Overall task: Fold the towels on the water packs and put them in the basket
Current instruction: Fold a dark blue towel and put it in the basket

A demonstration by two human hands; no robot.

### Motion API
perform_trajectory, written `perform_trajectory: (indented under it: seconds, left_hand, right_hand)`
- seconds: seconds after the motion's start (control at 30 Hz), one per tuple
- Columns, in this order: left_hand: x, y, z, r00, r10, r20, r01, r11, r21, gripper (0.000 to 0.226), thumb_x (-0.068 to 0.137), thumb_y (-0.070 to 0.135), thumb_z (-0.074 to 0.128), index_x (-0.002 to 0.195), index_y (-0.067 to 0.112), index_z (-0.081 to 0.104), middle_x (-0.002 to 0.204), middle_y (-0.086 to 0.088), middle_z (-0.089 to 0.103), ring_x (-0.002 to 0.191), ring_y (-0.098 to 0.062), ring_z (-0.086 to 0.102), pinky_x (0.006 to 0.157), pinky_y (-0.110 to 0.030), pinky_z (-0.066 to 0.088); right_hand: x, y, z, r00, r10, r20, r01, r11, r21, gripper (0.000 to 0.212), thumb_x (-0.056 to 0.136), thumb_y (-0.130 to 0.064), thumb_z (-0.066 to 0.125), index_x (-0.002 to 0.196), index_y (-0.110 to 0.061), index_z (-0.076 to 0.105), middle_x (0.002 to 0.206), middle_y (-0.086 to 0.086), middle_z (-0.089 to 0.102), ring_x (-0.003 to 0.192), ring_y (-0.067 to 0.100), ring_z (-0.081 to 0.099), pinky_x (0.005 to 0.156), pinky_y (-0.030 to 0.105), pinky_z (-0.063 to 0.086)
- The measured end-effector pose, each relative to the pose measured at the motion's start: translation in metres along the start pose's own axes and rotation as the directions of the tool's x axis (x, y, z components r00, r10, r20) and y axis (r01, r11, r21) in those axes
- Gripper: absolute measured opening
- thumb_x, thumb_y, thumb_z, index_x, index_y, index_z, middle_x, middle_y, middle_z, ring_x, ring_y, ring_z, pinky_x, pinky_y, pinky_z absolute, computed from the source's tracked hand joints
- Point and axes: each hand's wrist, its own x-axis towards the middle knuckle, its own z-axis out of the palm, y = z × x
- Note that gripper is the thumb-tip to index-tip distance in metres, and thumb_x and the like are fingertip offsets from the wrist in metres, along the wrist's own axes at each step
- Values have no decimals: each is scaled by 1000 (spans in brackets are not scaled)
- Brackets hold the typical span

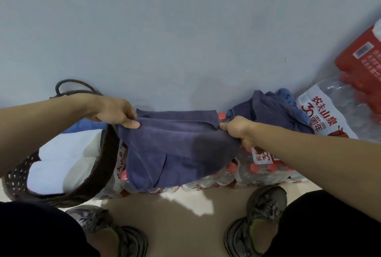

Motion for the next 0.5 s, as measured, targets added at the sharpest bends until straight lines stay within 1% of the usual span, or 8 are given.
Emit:
perform_trajectory:
  seconds: [0.07, 0.1, 0.13, 0.2, 0.3, 0.4, 0.47, 0.5]
  left_hand:
    - [22, -8, -1, 988, -10, -155, 8, 1000, -17, 19, 93, 21, 65, 78, 10, 67, 76, -1, 68, 77, -19, 61, 67, -24, 48]
    - [32, -12, -3, 978, -21, -208, 15, 999, -30, 17, 94, 18, 64, 79, 10, 66, 77, -3, 67, 77, -20, 60, 66, -27, 49]
    - [42, -14, -5, 971, -32, -239, 23, 999, -43, 14, 93, 16, 65, 81, 10, 67, 83, -6, 67, 80, -22, 60, 68, -31, 52]
    - [58, -18, -13, 961, -29, -275, 31, 1000, 2, 9, 91, 19, 68, 86, 11, 68, 91, -7, 68, 84, -23, 62, 71, -32, 54]
    - [74, -21, -21, 957, -6, -290, 68, 977, 204, 15, 90, 31, 69, 85, 17, 68, 90, -2, 68, 82, -21, 62, 67, -28, 49]
    - [89, -22, -20, 956, 13, -293, 80, 950, 303, 21, 91, 34, 67, 89, 14, 72, 90, -5, 71, 85, -27, 66, 80, -34, 53]
    - [98, -24, -17, 942, 28, -334, 98, 930, 355, 20, 92, 30, 65, 92, 12, 72, 94, -8, 71, 86, -27, 64, 80, -32, 52]
    - [102, -24, -16, 936, 21, -350, 120, 919, 376, 19, 92, 29, 65, 94, 11, 71, 97, -9, 71, 87, -27, 63, 80, -30, 50]
  right_hand:
    - [10, -1, 4, 1000, -14, -28, 15, 1000, 11, 32, 101, -32, 52, 105, -2, 61, 106, 16, 66, 93, 28, 63, 78, 38, 54]
    - [14, -3, 6, 999, -17, -43, 17, 1000, 6, 36, 102, -34, 50, 106, 1, 60, 105, 18, 65, 93, 31, 62, 79, 40, 53]
    - [18, -5, 8, 998, -28, -50, 27, 1000, -13, 37, 102, -35, 48, 100, 0, 59, 100, 18, 64, 91, 31, 60, 79, 41, 52]
    - [25, -8, 10, 995, -70, -73, 62, 993, -102, 33, 103, -34, 43, 79, -12, 51, 92, 14, 57, 89, 27, 55, 85, 41, 51]
    - [37, -11, 13, 985, -114, -126, 92, 981, -169, 37, 104, -32, 39, 68, -22, 40, 92, 11, 54, 89, 25, 51, 90, 38, 49]
    - [52, -13, 14, 992, -46, -117, 39, 998, -59, 37, 105, -27, 37, 69, -20, 41, 75, 4, 47, 77, 24, 51, 73, 30, 48]
    - [60, -14, 12, 996, 62, -64, -52, 989, 139, 33, 106, -19, 36, 74, -15, 46, 72, 5, 46, 64, 19, 46, 49, 22, 46]
    - [62, -14, 11, 994, 97, -57, -85, 981, 177, 31, 106, -15, 37, 76, -12, 48, 69, 6, 48, 60, 19, 43, 40, 21, 41]
